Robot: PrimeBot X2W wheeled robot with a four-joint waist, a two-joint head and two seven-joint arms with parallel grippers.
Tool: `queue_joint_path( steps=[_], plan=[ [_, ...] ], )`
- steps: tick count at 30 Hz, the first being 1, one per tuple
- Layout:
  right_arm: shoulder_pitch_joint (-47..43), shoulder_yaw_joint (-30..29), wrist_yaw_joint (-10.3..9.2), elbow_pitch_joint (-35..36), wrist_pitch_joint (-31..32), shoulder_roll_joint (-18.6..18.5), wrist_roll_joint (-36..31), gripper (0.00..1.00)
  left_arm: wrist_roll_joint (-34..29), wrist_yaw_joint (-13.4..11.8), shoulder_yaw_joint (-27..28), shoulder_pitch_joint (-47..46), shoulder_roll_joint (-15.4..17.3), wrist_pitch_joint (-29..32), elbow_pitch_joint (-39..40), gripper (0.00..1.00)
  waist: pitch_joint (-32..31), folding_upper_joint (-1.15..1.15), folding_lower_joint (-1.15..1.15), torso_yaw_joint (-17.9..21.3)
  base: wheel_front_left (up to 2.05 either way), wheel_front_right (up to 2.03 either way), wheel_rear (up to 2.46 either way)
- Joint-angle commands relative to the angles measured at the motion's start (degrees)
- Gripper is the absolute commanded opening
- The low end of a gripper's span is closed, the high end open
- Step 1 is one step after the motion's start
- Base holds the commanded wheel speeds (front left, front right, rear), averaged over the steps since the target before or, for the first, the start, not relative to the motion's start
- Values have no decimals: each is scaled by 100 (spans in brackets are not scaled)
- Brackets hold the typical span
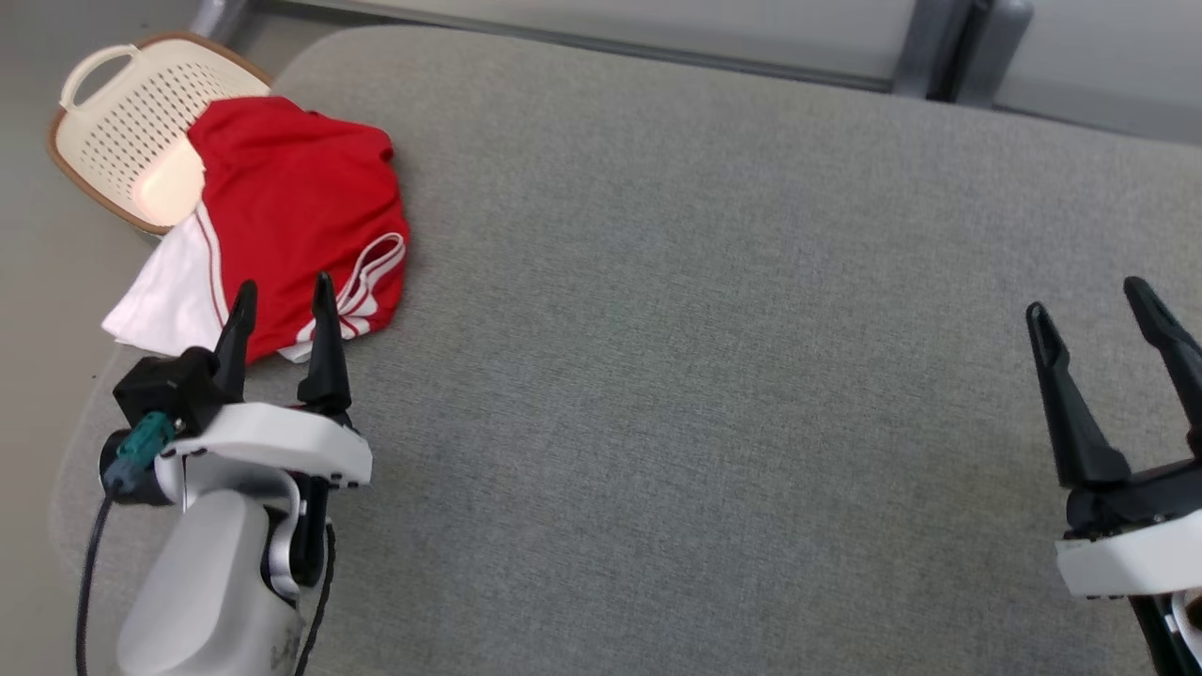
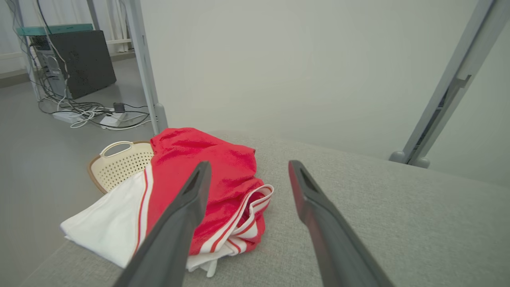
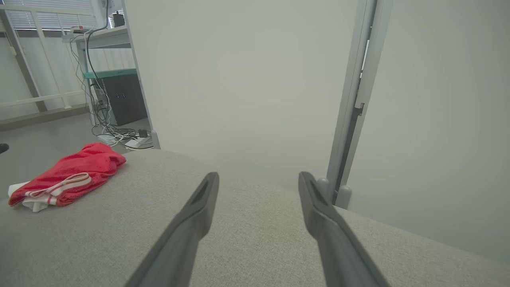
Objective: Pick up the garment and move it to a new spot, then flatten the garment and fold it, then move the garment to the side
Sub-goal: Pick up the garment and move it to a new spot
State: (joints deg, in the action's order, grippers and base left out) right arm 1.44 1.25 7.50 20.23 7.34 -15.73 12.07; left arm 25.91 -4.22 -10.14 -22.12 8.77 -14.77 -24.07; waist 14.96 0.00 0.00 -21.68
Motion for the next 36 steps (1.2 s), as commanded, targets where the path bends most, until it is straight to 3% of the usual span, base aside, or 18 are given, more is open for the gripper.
queue_joint_path(
  steps=[1,6,13,14,15,16,21,27,36],
  plan=[
    [143,18,-2,45,14,-57,53,100,85,71,83,-276,2,-25,-260,100,707,0,0,438,0,0,0],
    [450,46,-1,56,-70,-133,78,100,257,392,302,-1221,-3,-40,-1767,100,1187,0,0,688,0,0,0],
    [667,26,-1,-4,-191,-154,133,100,292,615,415,-2098,132,-32,-3300,100,1518,0,0,868,0,0,0],
    [687,17,-1,-12,-205,-148,147,100,296,630,458,-2165,157,-32,-3403,81,1546,0,0,877,0,0,0],
    [706,11,-1,-26,-201,-155,134,100,306,646,525,-2212,197,-32,-3446,4,1567,0,0,883,0,0,0],
    [712,19,-1,-36,-196,-175,123,100,273,643,574,-2260,238,-33,-3445,0,1585,0,0,890,0,0,0],
    [703,7,-1,-140,-261,-232,105,100,19,521,845,-2138,298,-40,-2898,0,1487,0,0,887,0,0,0],
    [602,3,-1,-364,-376,-104,119,100,-488,479,1311,-1489,255,-40,-1597,0,1027,0,0,887,0,0,0],
    [330,64,-1,-683,-534,149,127,100,-1179,590,1307,-225,-141,-40,259,0,100,0,0,868,0,0,0]
  ],
)
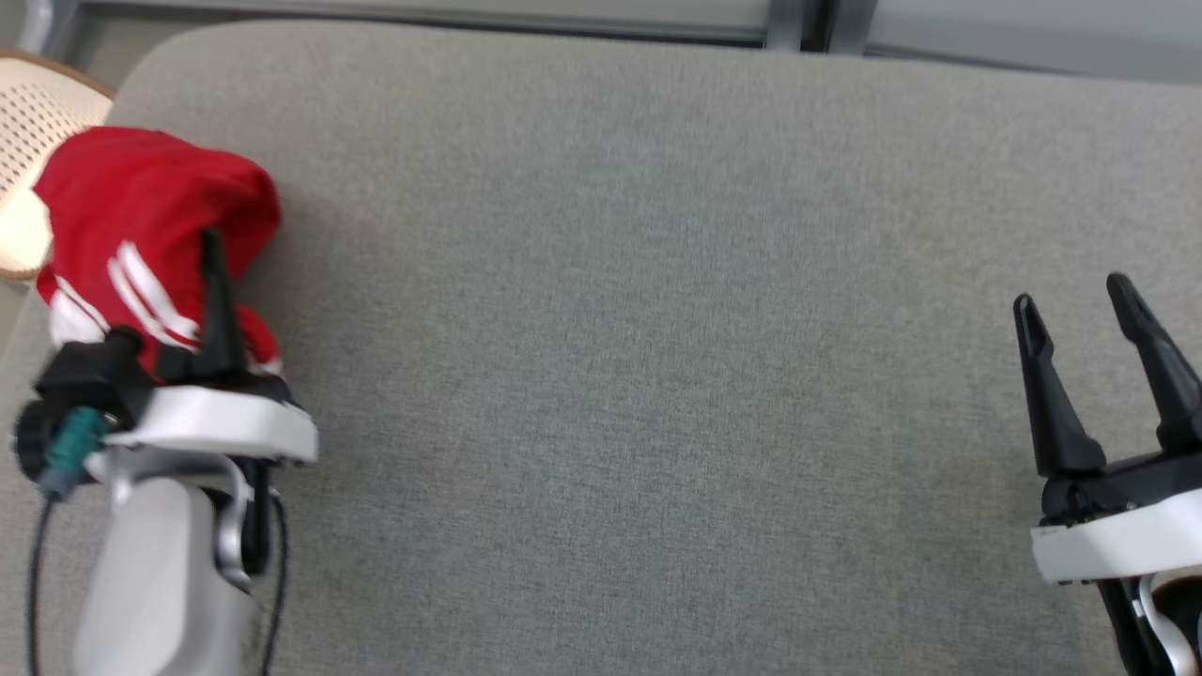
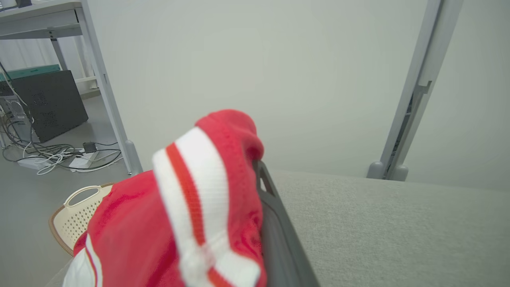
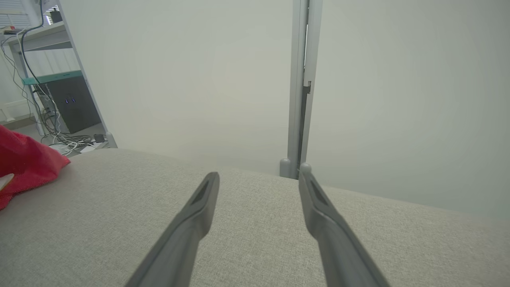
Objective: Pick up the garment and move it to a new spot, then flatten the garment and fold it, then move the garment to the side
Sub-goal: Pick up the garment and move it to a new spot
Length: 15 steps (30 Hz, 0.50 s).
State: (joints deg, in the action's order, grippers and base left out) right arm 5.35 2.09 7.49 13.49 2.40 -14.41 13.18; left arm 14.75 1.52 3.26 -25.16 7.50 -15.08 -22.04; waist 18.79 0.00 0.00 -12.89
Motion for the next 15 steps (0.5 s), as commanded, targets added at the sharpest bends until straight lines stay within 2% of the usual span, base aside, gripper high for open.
queue_joint_path(
  steps=[1,8,12,15],
  plan=[
    [-119,-38,0,-51,-56,32,-14,100,-110,49,-128,209,-67,-10,189,0,-396,0,0,-33,0,0,0],
    [-496,29,0,-219,-119,381,21,100,-335,105,-738,1023,-263,134,856,0,-982,0,0,84,0,0,0],
    [-615,86,0,-229,-134,489,25,100,-363,146,-1082,1411,-324,398,1339,0,-1092,0,0,356,0,0,0],
    [-596,157,0,-205,-129,535,37,100,-331,172,-1306,1592,-348,581,1630,0,-1048,0,0,702,0,0,0]
  ],
)
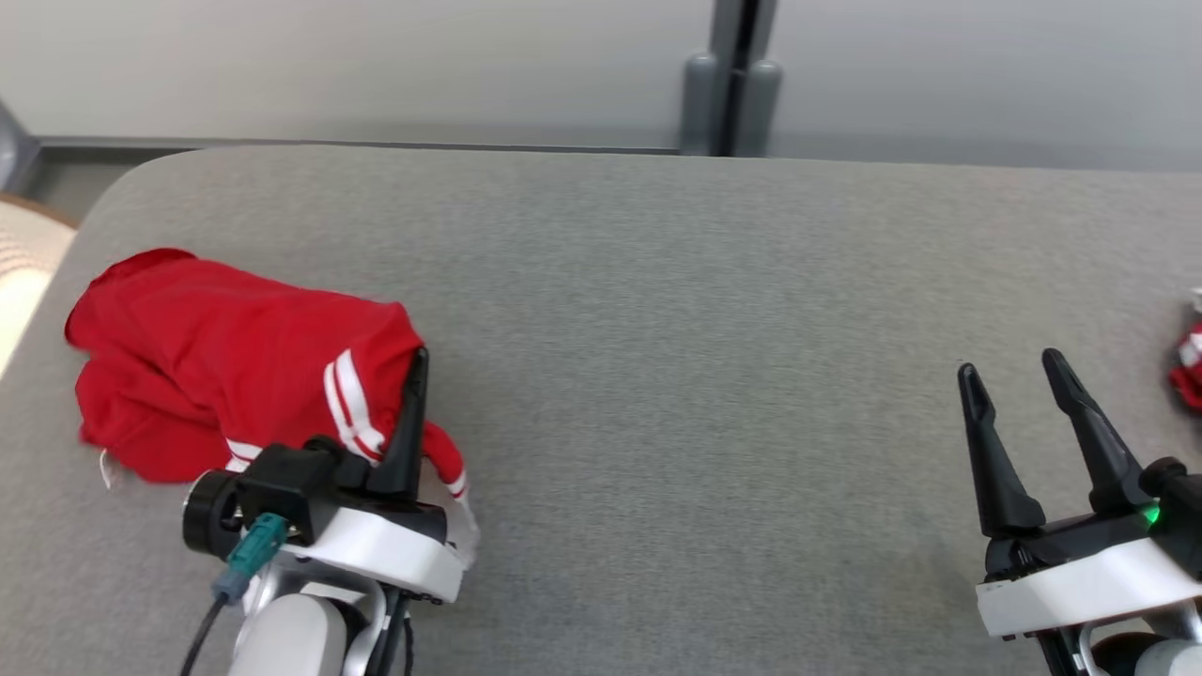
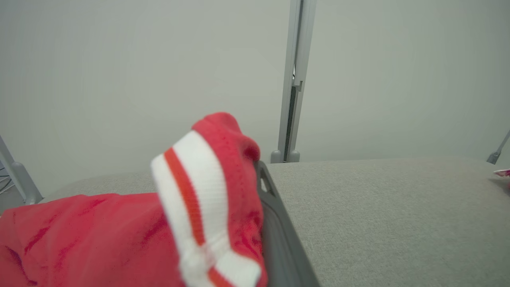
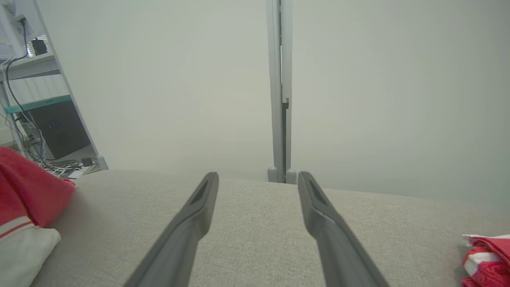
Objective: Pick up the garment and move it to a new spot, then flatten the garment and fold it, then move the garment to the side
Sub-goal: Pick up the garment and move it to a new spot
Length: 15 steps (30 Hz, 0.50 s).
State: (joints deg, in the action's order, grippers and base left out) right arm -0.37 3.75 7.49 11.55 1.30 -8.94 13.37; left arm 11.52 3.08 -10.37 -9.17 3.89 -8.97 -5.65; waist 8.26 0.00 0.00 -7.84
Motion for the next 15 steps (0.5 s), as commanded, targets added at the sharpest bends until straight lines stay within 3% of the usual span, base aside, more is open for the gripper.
queue_joint_path(
  steps=[1,12,15],
  plan=[
    [27,34,0,-13,-34,2,17,100,17,48,-97,11,-3,63,95,0,64,0,0,485,0,0,0],
    [338,173,0,-258,-367,158,203,100,55,274,-1230,-1062,-74,402,-195,0,905,0,0,2362,0,0,0],
    [379,179,0,-343,-473,210,255,100,67,302,-1476,-1319,-73,449,-385,0,1084,0,0,2616,0,0,0]
  ],
)
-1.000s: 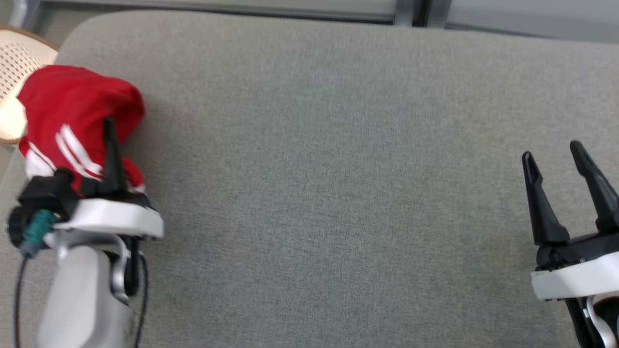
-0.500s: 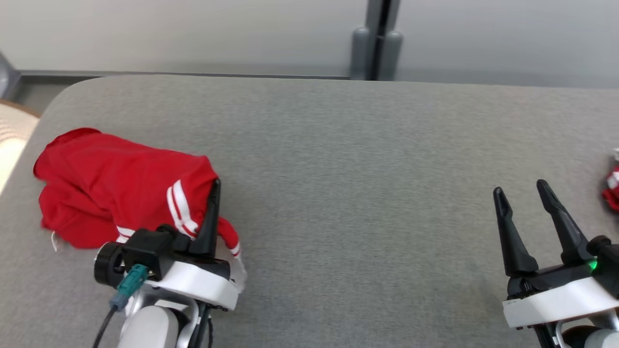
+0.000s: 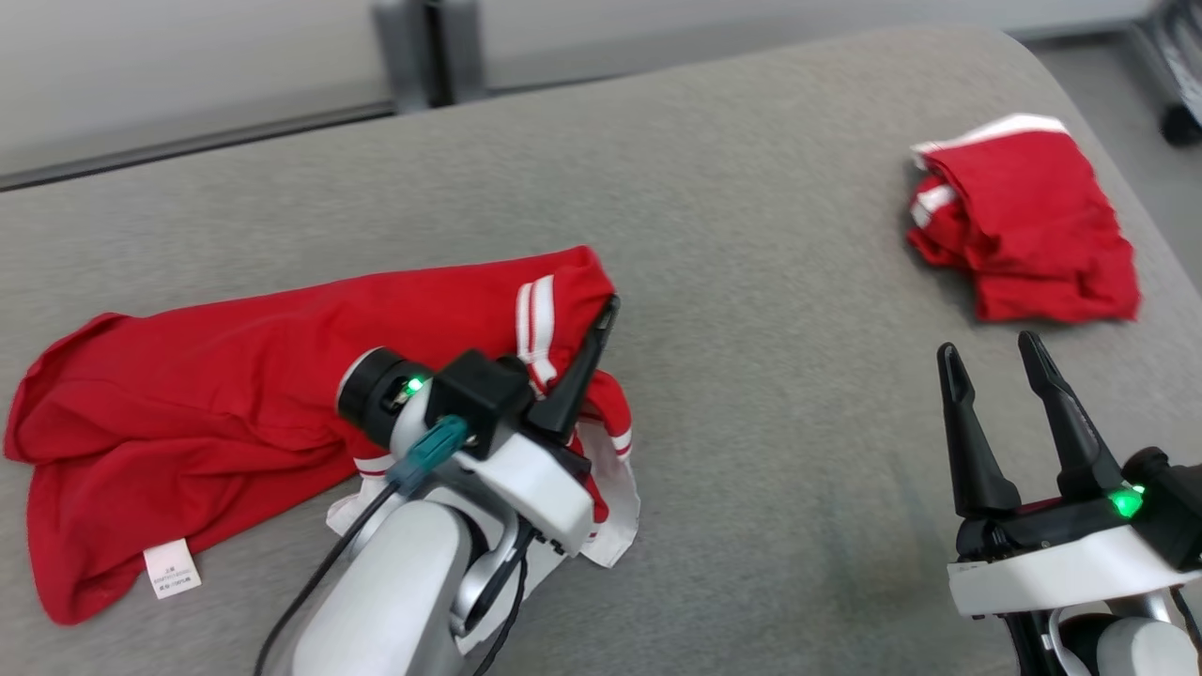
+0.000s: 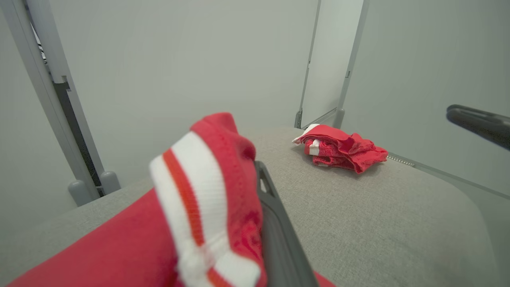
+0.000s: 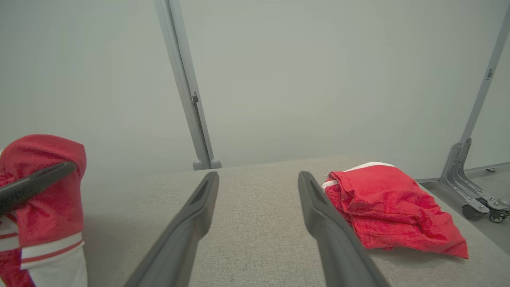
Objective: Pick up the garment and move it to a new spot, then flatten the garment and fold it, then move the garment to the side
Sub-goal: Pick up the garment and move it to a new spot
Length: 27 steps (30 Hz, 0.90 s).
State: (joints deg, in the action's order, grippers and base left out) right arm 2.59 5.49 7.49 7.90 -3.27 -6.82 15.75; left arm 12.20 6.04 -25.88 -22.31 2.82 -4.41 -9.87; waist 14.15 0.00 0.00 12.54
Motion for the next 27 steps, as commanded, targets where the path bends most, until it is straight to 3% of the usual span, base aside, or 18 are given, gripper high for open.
queue_joint_path(
  steps=[1,6,7,8,14,19,27],
  plan=[
    [106,8,0,-39,-71,20,33,100,14,28,-47,-99,36,31,-91,0,568,0,0,694,0,0,0],
    [157,24,0,-310,-323,143,138,100,35,81,-526,-498,31,94,-705,4,838,0,0,1022,0,0,0],
    [169,29,0,-364,-366,154,141,100,32,88,-596,-532,33,95,-834,73,856,0,0,1035,0,0,0],
    [193,29,0,-412,-411,157,153,100,12,82,-646,-580,25,33,-897,100,870,0,0,1036,0,0,0],
    [209,-27,0,-558,-494,85,113,100,121,33,-807,-625,24,-430,-922,100,686,0,0,646,0,0,0],
    [178,-66,0,-486,-384,-47,38,100,278,-335,-479,-395,63,-775,-557,100,361,0,0,160,0,0,0],
    [-62,-171,0,-231,-51,-209,-56,100,628,-1011,564,176,483,-989,-100,100,-159,0,0,-538,0,0,0]
  ],
)
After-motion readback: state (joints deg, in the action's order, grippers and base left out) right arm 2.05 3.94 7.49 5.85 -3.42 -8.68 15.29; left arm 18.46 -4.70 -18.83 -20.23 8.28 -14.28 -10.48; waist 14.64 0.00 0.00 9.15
